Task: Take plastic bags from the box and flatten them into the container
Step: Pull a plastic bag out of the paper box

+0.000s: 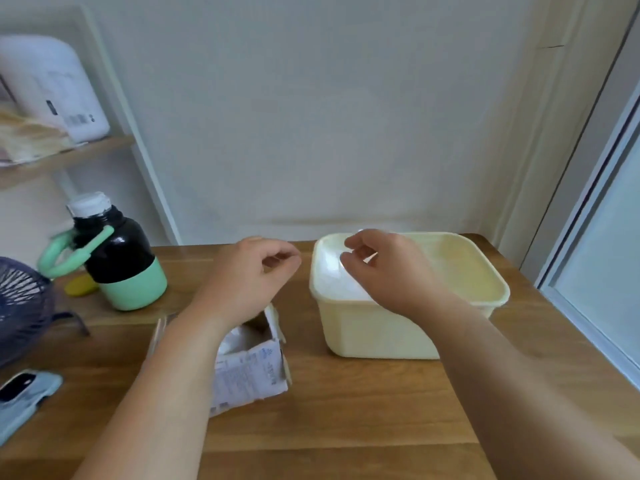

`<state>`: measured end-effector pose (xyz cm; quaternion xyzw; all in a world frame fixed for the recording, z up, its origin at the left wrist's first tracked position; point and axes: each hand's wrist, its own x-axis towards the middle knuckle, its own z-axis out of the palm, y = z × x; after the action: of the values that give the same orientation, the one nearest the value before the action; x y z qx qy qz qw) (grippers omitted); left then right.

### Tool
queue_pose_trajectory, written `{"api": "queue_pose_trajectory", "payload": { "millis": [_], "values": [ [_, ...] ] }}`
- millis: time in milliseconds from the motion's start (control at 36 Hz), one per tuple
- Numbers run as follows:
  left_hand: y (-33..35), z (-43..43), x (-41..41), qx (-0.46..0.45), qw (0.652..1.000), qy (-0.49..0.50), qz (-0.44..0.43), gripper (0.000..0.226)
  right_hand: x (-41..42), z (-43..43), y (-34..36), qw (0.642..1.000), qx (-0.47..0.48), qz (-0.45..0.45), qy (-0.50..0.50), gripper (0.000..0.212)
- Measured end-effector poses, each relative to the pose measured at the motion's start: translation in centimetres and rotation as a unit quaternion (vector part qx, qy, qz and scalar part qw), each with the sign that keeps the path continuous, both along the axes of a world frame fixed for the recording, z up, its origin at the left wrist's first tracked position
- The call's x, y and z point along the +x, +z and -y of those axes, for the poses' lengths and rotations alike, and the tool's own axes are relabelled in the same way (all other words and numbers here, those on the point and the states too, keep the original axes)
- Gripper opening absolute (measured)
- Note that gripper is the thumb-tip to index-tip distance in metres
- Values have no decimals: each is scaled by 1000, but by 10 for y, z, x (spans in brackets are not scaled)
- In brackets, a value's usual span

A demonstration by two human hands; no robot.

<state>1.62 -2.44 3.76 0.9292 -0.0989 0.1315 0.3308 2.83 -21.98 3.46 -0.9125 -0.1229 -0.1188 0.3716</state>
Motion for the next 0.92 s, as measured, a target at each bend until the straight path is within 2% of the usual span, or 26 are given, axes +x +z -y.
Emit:
{"api": "queue_pose_trajectory", "payload": {
  "millis": [167, 306, 417, 500, 556, 611, 695, 750, 917],
  "values": [
    [-20, -49, -39, 75, 992, 63, -78, 17, -19, -67, -25, 994, 49, -36, 86, 20],
    [-32, -60, -45, 173, 965, 87, -178, 33, -20, -98, -52, 990, 14, -90, 108, 30],
    [-30, -59, -38, 240, 940, 82, -226, 24, -16, -103, -60, 988, 4, -112, 105, 34],
    [-34, -55, -32, 325, 913, 93, -230, 14, -13, -102, -62, 989, 10, -106, 101, 32],
    [-40, -52, -30, 373, 892, 115, -229, 23, -13, -102, -64, 989, 19, -109, 101, 32],
    [-46, -48, -28, 399, 883, 127, -214, 22, -14, -102, -67, 988, 26, -108, 105, 33],
    [-48, -49, -28, 392, 891, 141, -180, 17, -13, -101, -70, 989, 40, -98, 101, 33],
    [-49, -54, -29, 362, 909, 136, -152, 16, -13, -102, -73, 990, 49, -95, 96, 33],
    [-54, -72, -36, 163, 980, 76, -80, 24, -15, -103, -76, 986, 78, -106, 105, 28]
  ]
}}
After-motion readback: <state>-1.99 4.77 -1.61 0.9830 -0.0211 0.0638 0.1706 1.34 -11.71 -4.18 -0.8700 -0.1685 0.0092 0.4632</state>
